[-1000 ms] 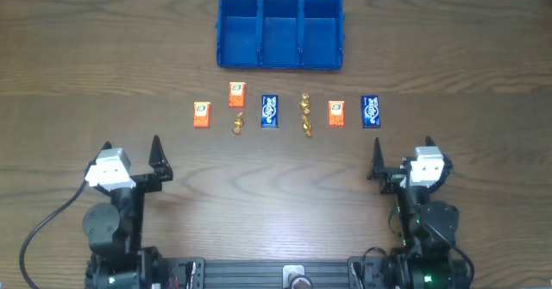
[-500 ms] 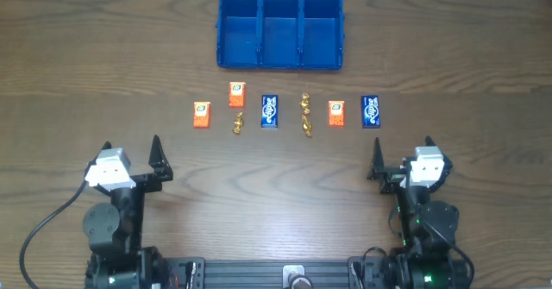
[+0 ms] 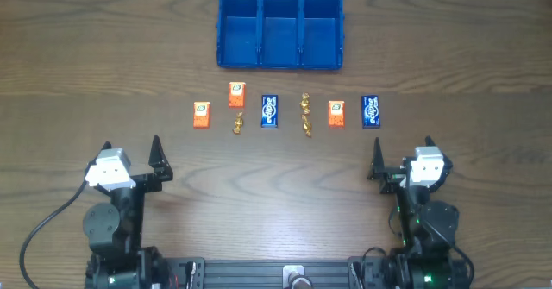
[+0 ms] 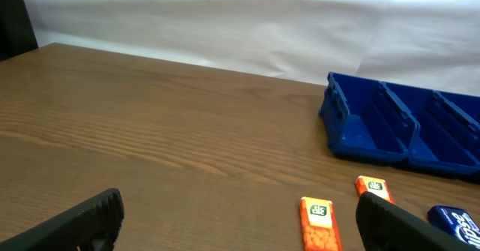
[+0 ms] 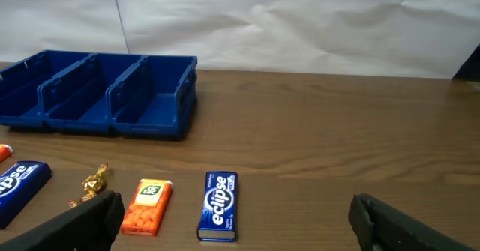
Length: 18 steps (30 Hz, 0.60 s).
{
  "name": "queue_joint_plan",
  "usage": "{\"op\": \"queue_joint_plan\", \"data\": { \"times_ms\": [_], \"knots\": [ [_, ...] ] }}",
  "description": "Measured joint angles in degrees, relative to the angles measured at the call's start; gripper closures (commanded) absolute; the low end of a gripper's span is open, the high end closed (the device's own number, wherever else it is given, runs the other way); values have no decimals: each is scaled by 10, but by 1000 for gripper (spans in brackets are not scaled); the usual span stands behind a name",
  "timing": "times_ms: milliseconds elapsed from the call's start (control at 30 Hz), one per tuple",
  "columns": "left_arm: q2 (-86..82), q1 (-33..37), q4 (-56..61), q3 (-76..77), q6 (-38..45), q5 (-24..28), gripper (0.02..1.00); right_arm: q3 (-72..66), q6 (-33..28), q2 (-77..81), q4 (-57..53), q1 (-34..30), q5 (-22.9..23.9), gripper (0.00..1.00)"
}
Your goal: Sort Candies Into Trays
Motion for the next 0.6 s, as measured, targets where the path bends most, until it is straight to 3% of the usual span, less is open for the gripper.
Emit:
{"op": "queue_joint_plan", "data": {
  "times_ms": [367, 600],
  "knots": [
    [7, -5, 2, 1, -22, 3, 20, 0, 0, 0, 0, 0, 0, 1],
    [165, -46, -60, 97, -39, 42, 20, 1, 0, 0, -2, 0, 0, 1]
  ]
}}
